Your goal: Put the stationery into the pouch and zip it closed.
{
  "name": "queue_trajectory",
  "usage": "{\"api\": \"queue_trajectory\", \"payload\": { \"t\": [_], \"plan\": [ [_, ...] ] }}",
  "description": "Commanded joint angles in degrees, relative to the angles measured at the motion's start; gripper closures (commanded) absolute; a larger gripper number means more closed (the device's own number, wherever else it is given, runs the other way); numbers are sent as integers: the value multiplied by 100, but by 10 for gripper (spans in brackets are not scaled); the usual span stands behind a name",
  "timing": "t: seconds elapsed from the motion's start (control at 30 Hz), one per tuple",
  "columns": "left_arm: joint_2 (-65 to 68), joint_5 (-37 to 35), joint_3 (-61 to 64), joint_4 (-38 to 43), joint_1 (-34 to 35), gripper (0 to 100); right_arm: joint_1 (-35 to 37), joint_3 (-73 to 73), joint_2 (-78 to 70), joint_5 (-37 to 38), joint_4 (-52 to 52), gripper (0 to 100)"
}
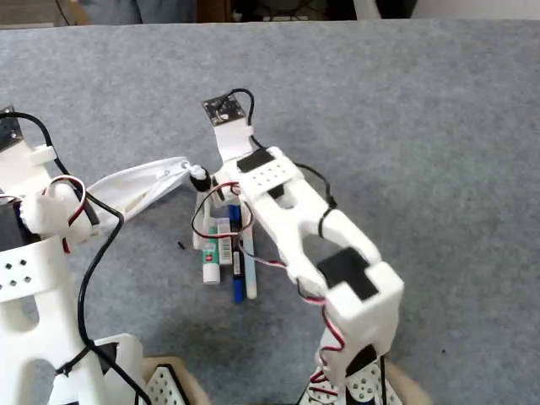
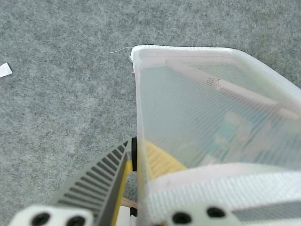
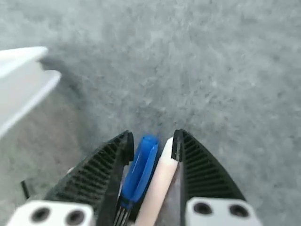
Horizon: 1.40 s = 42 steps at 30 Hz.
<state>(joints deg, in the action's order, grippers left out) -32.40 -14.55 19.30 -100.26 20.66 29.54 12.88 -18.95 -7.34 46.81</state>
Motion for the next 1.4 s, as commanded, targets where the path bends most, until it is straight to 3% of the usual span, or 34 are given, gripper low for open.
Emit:
{"api": "queue_trajectory", "payload": {
  "t": [0.0, 0.33, 0.63, 0.83, 1.13, 1.37],
  "plan": [
    [176, 62, 734, -79, 215, 972, 70, -356, -198, -62, -88, 854],
    [176, 44, 725, -79, 215, 972, 105, -365, -215, -88, 281, 854],
    [176, 35, 611, -79, 215, 972, 97, -356, -268, -677, 431, 855],
    [176, 35, 611, -79, 215, 972, 79, -409, -558, -651, 70, 990],
    [176, 35, 611, -79, 215, 972, 44, -1174, -857, -615, 475, 987],
    [176, 35, 629, -79, 215, 972, -422, -1455, -541, -615, 607, 986]
  ]
}}
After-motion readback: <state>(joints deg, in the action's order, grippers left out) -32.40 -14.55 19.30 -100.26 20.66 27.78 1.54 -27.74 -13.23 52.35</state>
